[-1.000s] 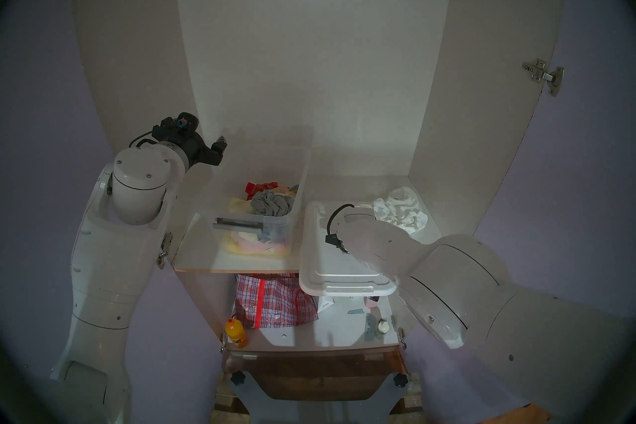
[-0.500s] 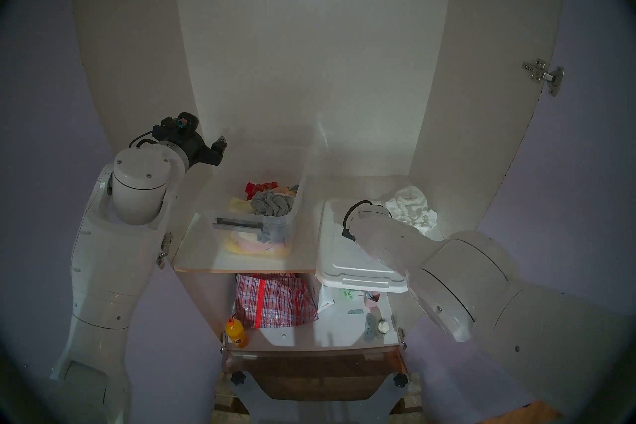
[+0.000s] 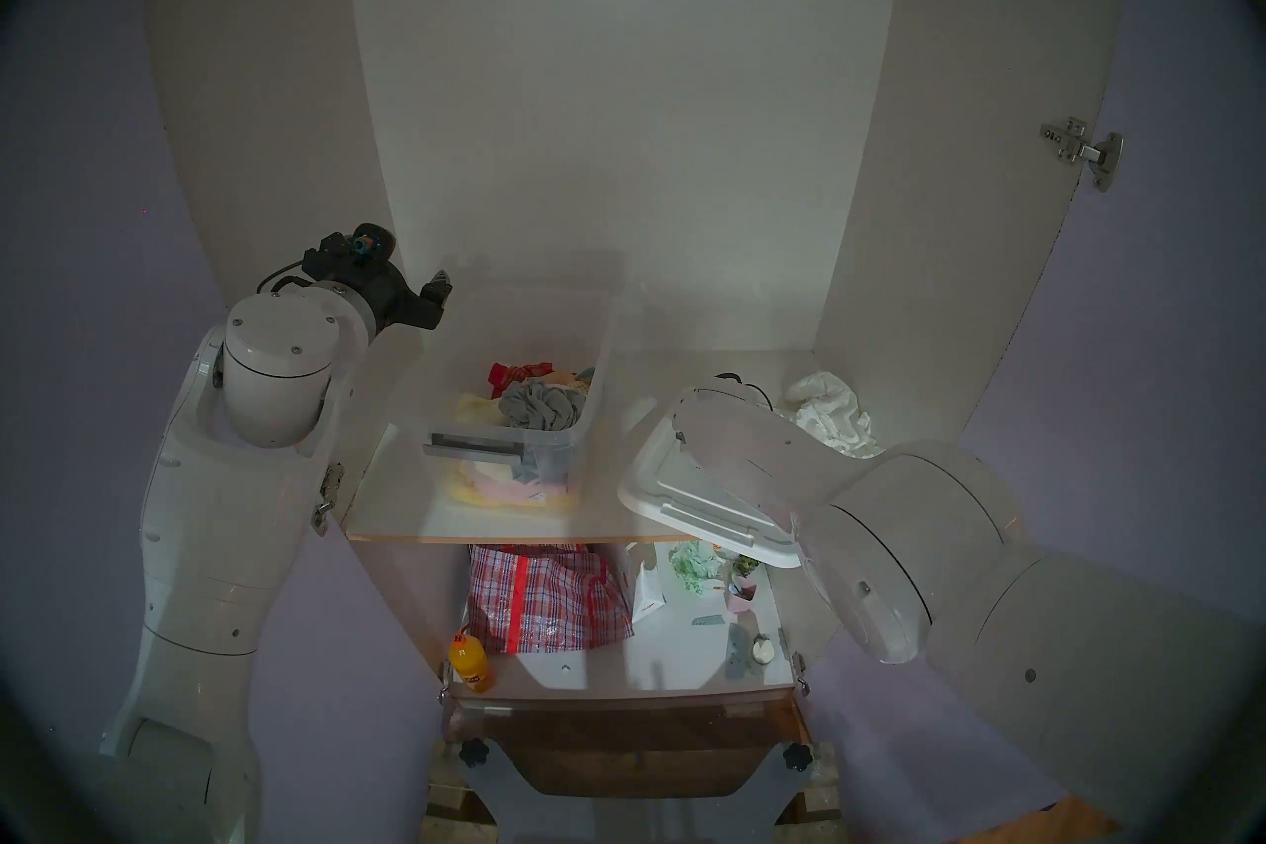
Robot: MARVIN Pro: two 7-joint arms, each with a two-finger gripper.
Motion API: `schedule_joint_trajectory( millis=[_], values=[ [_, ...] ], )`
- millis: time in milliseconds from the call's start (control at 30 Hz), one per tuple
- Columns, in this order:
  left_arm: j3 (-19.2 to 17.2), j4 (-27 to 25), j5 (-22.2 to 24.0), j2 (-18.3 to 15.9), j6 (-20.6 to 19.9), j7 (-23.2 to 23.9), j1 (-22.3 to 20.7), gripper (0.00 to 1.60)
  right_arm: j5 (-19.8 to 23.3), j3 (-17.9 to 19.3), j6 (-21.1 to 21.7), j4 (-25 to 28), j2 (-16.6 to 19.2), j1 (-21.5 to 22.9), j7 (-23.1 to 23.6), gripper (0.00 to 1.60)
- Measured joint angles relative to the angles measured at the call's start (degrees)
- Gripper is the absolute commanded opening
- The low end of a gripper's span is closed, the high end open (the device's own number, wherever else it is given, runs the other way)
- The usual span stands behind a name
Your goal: Take clothing out of the storage bin and put the lid back on the bin
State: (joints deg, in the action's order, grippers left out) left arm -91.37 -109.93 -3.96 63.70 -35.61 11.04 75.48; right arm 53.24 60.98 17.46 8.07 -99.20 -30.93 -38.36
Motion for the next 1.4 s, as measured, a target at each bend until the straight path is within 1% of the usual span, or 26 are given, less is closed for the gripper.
schedule_joint_trajectory(
  millis=[167, 333, 533, 567, 633, 667, 833, 1100, 1200, 1400],
  values=[
    [0.01, 0.00, 0.02, -0.02, 0.01, -0.02, 0.00, 1.60, 0.85, 0.95, -0.50, 0.26, -0.61, 1.17, -1.11, 0.00],
    [0.03, 0.01, 0.04, -0.04, 0.01, -0.03, 0.00, 1.60, 2.25, 3.11, -1.51, 0.74, -1.42, 2.99, -2.99, 0.00],
    [0.03, 0.01, 0.05, -0.05, 0.01, -0.04, 0.00, 1.60, 3.38, 4.54, -2.69, 1.01, -2.05, 4.50, -5.08, 0.00],
    [0.03, 0.01, 0.06, -0.06, 0.01, -0.05, 0.00, 1.60, 3.88, 5.33, -3.76, 1.00, -2.24, 5.00, -6.57, 0.00],
    [0.04, 0.01, 0.06, -0.06, 0.01, -0.05, 0.00, 1.60, 4.17, 5.79, -4.67, 0.99, -2.31, 5.39, -7.77, 0.00],
    [0.04, 0.01, 0.07, -0.07, 0.01, -0.05, 0.00, 1.60, 4.43, 6.22, -5.81, 0.94, -2.31, 5.65, -8.53, 0.00],
    [0.04, 0.01, 0.08, -0.08, 0.01, -0.06, 0.00, 1.60, 5.02, 7.00, -8.15, 0.77, -2.17, 6.11, -9.88, 0.00],
    [0.06, 0.02, 0.12, -0.11, 0.00, -0.09, 0.00, 1.60, 6.38, 8.73, -8.97, 0.54, -1.48, 7.38, -10.77, 0.00],
    [0.07, 0.01, 0.13, -0.13, 0.01, -0.10, 0.00, 1.60, 7.30, 9.71, -9.00, 0.54, -1.76, 8.59, -11.73, 0.00],
    [0.08, 0.01, 0.16, -0.15, 0.01, -0.12, 0.00, 1.60, 8.16, 10.40, -8.80, 0.84, -2.45, 10.13, -12.18, 0.00]
  ],
)
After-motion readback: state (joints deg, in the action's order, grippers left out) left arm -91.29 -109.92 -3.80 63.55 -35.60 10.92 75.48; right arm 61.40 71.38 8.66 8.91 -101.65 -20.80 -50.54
